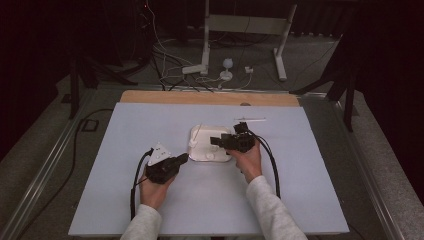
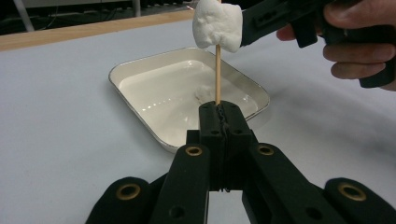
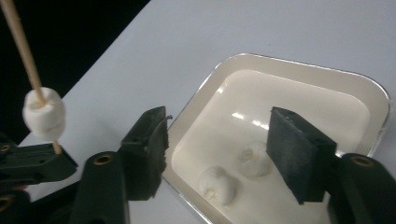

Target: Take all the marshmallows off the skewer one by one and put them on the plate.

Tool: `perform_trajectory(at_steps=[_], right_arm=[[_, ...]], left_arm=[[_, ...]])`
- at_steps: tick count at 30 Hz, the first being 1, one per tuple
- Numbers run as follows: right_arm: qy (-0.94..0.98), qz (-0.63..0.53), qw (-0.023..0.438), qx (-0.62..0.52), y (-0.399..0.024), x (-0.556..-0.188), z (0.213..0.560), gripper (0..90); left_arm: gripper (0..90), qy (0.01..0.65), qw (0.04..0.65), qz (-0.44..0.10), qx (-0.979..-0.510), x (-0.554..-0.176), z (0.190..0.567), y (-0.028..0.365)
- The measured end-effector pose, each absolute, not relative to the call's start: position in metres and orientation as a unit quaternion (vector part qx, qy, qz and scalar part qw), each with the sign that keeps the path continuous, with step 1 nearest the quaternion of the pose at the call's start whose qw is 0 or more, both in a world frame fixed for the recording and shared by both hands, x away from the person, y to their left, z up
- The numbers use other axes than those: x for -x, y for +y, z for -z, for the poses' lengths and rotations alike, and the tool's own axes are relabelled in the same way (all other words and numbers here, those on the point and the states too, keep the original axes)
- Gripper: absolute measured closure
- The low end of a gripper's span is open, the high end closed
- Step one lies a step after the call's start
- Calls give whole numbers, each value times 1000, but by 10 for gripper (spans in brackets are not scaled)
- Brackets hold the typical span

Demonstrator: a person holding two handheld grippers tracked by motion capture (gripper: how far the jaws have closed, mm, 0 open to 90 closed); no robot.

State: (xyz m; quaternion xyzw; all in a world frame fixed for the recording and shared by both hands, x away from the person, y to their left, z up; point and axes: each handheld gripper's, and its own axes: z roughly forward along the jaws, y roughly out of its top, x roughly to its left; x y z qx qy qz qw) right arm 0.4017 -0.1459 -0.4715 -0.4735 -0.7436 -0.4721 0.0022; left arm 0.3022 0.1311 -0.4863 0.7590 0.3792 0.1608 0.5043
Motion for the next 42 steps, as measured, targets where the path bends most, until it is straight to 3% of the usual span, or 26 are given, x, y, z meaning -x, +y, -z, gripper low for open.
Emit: perform_trajectory(at_steps=[7, 23, 38, 42], right_arm=[[-745, 487, 12, 457, -144, -395, 465, 281], [-736, 522, 49, 428, -136, -380, 455, 272], [-734, 541, 69, 405, -122, -369, 455, 286], [-737, 544, 83, 392, -113, -365, 458, 350]], left_arm=[[900, 380, 505, -159, -758, -303, 487, 129], [900, 381, 516, -152, -752, -302, 484, 128], [900, 382, 524, -151, -746, -301, 481, 125], [900, 379, 527, -150, -746, -300, 480, 123]])
